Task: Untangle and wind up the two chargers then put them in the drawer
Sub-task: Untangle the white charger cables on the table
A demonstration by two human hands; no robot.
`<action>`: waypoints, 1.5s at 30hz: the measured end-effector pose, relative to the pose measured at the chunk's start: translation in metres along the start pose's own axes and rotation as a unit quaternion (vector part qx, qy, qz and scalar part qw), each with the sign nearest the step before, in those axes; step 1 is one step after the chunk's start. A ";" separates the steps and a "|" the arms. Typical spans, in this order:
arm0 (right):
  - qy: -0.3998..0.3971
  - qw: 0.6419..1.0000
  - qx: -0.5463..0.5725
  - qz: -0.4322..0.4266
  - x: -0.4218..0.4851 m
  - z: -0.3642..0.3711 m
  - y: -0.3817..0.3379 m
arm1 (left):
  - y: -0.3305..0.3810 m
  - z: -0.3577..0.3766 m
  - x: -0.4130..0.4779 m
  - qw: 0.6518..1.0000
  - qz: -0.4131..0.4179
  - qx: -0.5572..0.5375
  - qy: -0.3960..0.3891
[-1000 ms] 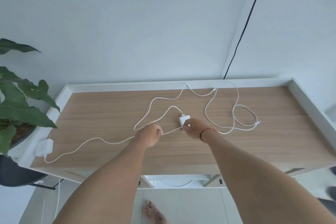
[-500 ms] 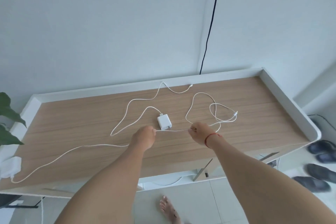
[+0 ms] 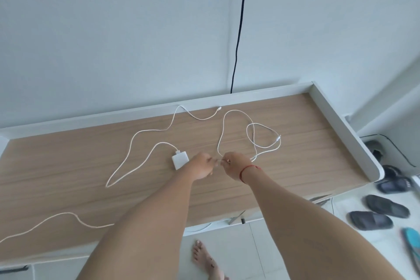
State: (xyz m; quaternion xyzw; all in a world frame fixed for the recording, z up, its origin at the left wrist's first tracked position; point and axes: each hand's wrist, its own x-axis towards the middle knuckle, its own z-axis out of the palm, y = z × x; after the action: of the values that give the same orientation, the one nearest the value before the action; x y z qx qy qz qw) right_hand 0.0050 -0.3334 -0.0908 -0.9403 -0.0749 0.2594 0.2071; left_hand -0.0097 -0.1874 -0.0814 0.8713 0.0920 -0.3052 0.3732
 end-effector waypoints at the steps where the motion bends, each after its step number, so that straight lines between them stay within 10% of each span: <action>1: -0.002 1.000 0.002 0.003 0.004 -0.001 0.002 | 0.004 -0.001 0.003 1.000 -0.002 0.010 -0.002; 20: 0.000 0.999 0.036 -0.036 0.018 -0.065 0.139 | 0.071 0.054 0.041 0.985 -0.054 0.088 0.138; 45: 0.015 0.999 0.033 0.004 0.021 -0.107 0.267 | 0.134 0.138 0.071 0.993 -0.049 0.077 0.069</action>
State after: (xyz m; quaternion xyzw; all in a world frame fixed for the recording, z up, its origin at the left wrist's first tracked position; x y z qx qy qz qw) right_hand 0.0875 -0.6068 -0.1310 -0.9371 -0.0599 0.2484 0.2377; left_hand 0.0348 -0.3836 -0.1182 0.9108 0.1364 -0.2684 0.2824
